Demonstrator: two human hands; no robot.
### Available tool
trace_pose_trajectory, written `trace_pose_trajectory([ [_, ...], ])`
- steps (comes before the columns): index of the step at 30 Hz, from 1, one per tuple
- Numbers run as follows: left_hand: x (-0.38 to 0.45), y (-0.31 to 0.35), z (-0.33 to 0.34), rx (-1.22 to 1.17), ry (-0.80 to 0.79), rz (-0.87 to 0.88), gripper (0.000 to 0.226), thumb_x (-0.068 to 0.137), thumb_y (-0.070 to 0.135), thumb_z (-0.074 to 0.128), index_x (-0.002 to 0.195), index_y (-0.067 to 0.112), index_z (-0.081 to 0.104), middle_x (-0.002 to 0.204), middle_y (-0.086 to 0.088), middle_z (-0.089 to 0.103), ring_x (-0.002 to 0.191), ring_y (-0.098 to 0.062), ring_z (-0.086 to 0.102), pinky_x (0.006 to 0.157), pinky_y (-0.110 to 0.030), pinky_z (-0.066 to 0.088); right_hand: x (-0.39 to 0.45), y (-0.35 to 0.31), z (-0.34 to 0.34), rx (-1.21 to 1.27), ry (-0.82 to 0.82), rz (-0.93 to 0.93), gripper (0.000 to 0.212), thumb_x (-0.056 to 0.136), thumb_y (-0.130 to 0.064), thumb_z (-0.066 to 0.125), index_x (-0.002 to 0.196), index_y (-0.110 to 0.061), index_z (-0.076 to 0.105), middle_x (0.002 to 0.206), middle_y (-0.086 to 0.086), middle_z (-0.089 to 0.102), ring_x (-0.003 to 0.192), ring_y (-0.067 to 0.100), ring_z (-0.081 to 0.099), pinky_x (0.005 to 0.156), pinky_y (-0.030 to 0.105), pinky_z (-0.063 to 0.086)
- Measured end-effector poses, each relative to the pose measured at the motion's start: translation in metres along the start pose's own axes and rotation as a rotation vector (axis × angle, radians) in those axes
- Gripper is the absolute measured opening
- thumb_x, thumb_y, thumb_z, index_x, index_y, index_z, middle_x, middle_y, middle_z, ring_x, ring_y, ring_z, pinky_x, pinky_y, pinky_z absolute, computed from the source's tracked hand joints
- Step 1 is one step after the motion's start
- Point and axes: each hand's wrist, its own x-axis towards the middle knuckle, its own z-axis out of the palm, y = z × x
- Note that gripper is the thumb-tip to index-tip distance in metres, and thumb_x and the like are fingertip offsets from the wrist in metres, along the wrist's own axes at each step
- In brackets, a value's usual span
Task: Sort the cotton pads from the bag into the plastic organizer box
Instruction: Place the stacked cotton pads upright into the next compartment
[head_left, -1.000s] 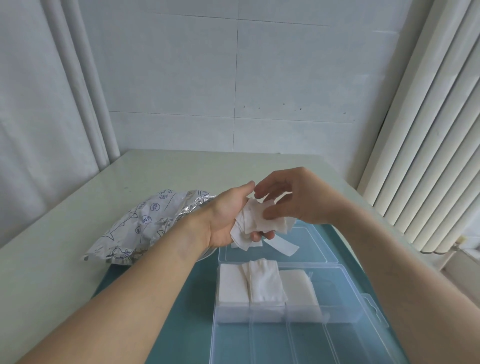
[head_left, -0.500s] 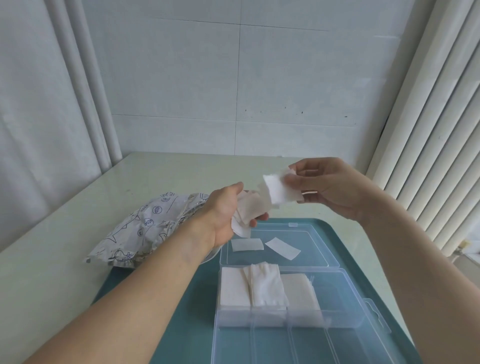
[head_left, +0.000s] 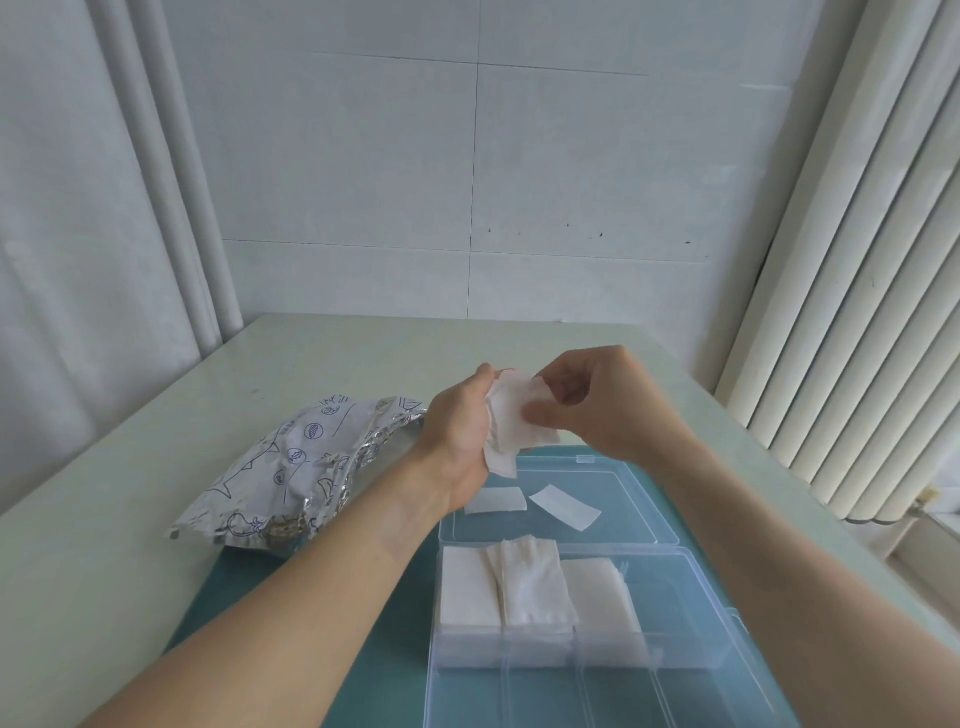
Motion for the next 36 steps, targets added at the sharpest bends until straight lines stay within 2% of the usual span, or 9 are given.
trace_pose_trajectory([
  [4, 0.000, 0.002, 0.000, 0.050, 0.017, 0.017, 0.040, 0.106, 0.030, 0.039, 0.112, 0.001, 0.066, 0.098, -0.016, 0.067, 0.076, -0.026, 0.063, 0.064, -0.032, 0.053, 0.003, 0.002, -0.013, 0.016, 0.021, -0.022, 0.012, 0.077, -0.020, 0.086, 0.081, -0.019, 0.075, 0.073, -0.004, 0.069, 0.054, -0.001, 0.054, 0.054, 0.009, 0.041],
  [8, 0.004, 0.002, -0.002, 0.130, 0.048, 0.035, 0.045, 0.105, 0.034, 0.042, 0.114, -0.003, 0.065, 0.097, -0.016, 0.065, 0.084, -0.027, 0.062, 0.085, -0.043, 0.054, 0.003, 0.001, -0.015, -0.010, 0.035, -0.048, 0.010, 0.078, -0.022, 0.085, 0.081, -0.018, 0.076, 0.069, -0.007, 0.066, 0.051, -0.002, 0.052, 0.051, 0.006, 0.037],
  [14, 0.005, -0.001, -0.004, 0.201, -0.027, 0.074, 0.039, 0.108, 0.029, 0.036, 0.092, 0.009, 0.065, 0.076, -0.006, 0.070, 0.061, -0.018, 0.065, 0.057, -0.029, 0.052, 0.003, 0.002, -0.010, -0.147, -0.043, -0.221, 0.029, 0.082, -0.020, 0.082, 0.106, -0.034, 0.075, 0.089, -0.004, 0.066, 0.076, 0.006, 0.060, 0.069, 0.009, 0.043],
  [19, 0.008, -0.004, -0.006, 0.211, -0.025, 0.045, 0.040, 0.108, 0.029, 0.035, 0.103, 0.004, 0.067, 0.097, -0.014, 0.071, 0.087, -0.028, 0.066, 0.079, -0.035, 0.051, 0.004, 0.002, -0.010, -0.185, -0.075, -0.283, 0.018, 0.078, -0.017, 0.085, 0.089, -0.029, 0.075, 0.090, -0.003, 0.062, 0.077, 0.009, 0.059, 0.073, 0.020, 0.047],
  [22, 0.008, -0.004, -0.006, 0.226, -0.033, 0.010, 0.039, 0.107, 0.030, 0.036, 0.104, 0.006, 0.068, 0.100, -0.013, 0.071, 0.093, -0.029, 0.066, 0.089, -0.040, 0.050, 0.005, 0.003, -0.011, -0.228, -0.121, -0.301, 0.022, 0.079, -0.017, 0.084, 0.096, -0.027, 0.073, 0.093, -0.008, 0.061, 0.079, 0.011, 0.059, 0.070, 0.018, 0.044],
  [28, 0.006, -0.002, -0.009, 0.244, -0.032, -0.052, 0.036, 0.106, 0.025, 0.040, 0.113, 0.001, 0.065, 0.106, -0.019, 0.068, 0.094, -0.032, 0.065, 0.078, -0.039, 0.051, 0.004, 0.003, -0.012, -0.338, -0.177, -0.348, 0.025, 0.081, -0.021, 0.084, 0.101, -0.033, 0.075, 0.095, -0.008, 0.055, 0.077, 0.009, 0.058, 0.069, 0.013, 0.042],
  [32, 0.005, -0.002, -0.010, 0.315, -0.048, -0.062, 0.041, 0.102, 0.031, 0.048, 0.118, -0.003, 0.065, 0.120, -0.026, 0.066, 0.113, -0.040, 0.064, 0.101, -0.051, 0.047, 0.002, 0.000, -0.014, -0.394, -0.238, -0.303, 0.023, 0.078, -0.027, 0.084, 0.087, -0.036, 0.064, 0.094, -0.010, 0.051, 0.080, 0.004, 0.054, 0.069, 0.015, 0.039],
  [34, 0.004, -0.003, -0.010, 0.333, -0.077, -0.079, 0.047, 0.093, 0.036, 0.055, 0.118, -0.003, 0.065, 0.117, -0.025, 0.068, 0.106, -0.041, 0.066, 0.094, -0.050, 0.050, 0.000, -0.002, -0.017, -0.406, -0.265, -0.292, 0.027, 0.078, -0.029, 0.084, 0.078, -0.037, 0.058, 0.092, -0.010, 0.051, 0.079, 0.002, 0.053, 0.068, 0.019, 0.039],
  [36, 0.005, -0.004, -0.011, 0.324, -0.062, -0.085, 0.040, 0.098, 0.033, 0.053, 0.110, -0.003, 0.066, 0.099, -0.021, 0.070, 0.084, -0.036, 0.065, 0.072, -0.041, 0.052, -0.002, -0.005, -0.022, -0.387, -0.257, -0.295, 0.024, 0.079, -0.027, 0.084, 0.076, -0.033, 0.061, 0.089, -0.010, 0.057, 0.075, -0.003, 0.054, 0.066, 0.015, 0.038],
])
